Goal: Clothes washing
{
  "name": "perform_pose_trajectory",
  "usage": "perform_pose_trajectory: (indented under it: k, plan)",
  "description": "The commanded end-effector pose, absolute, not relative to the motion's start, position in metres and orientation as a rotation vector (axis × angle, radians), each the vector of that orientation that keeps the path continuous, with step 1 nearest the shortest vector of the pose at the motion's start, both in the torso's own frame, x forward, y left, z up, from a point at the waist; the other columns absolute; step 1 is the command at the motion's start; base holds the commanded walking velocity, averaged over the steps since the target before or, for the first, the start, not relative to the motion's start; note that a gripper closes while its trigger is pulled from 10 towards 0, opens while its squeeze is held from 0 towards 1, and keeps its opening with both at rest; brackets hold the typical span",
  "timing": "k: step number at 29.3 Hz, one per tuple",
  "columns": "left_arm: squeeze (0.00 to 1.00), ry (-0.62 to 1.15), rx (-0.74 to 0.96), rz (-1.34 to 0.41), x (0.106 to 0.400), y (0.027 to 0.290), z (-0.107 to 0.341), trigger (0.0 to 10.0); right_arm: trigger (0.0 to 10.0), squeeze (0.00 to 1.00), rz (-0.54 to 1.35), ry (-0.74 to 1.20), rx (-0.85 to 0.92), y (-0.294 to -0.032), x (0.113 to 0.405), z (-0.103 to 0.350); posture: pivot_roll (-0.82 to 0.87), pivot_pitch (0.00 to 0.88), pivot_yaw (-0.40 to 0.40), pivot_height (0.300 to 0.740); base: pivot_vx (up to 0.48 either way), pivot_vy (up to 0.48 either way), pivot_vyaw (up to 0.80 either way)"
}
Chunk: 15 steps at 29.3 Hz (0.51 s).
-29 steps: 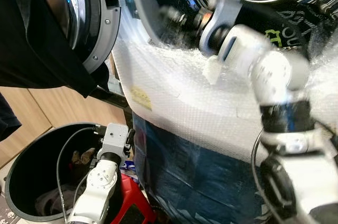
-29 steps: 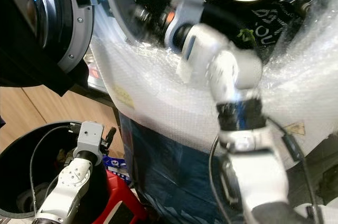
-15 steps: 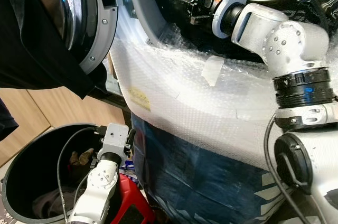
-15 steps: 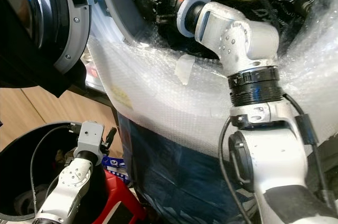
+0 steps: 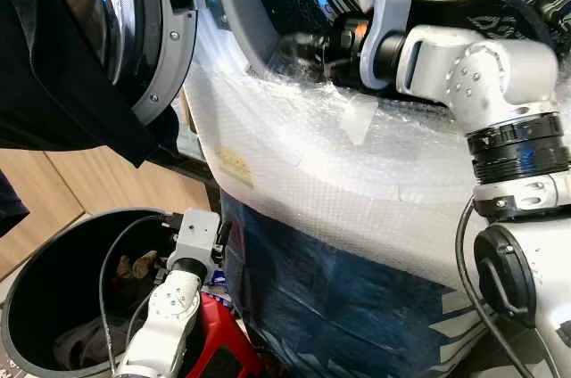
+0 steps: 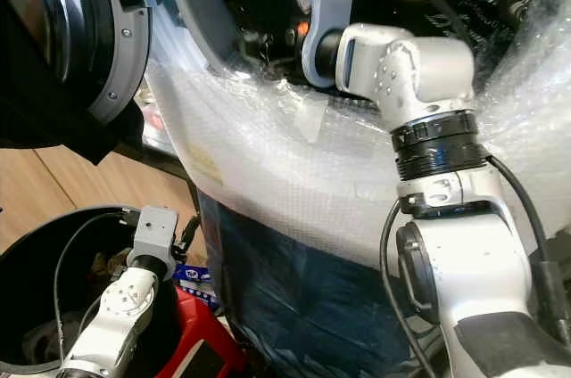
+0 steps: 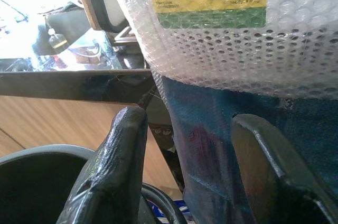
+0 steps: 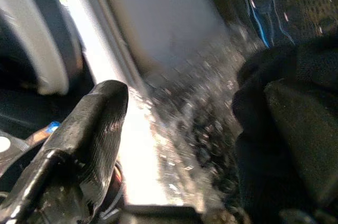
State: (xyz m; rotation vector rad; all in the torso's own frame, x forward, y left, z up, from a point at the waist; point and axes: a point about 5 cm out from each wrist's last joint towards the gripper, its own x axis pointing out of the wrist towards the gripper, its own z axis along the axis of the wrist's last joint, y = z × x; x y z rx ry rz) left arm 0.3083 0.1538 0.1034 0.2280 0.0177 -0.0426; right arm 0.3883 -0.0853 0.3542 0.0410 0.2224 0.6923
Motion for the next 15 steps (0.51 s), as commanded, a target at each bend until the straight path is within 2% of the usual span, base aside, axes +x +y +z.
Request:
perform_pose_trajectory:
  k: [1,15]
  plan:
    - [0.00,0.029,0.239,-0.054,0.309,0.154,0.101,10.0,10.0,0.00,0.641,0.244,0.030,-0.086,0.394,0.349,-0.03,0.010,0.021,0.740,0.000,0.000,0.00]
    - [0.00,0.019,0.232,-0.044,0.310,0.152,0.104,10.0,10.0,0.00,0.325,0.210,0.105,-0.127,0.418,0.342,-0.03,0.007,0.009,0.740,0.000,0.000,0.00]
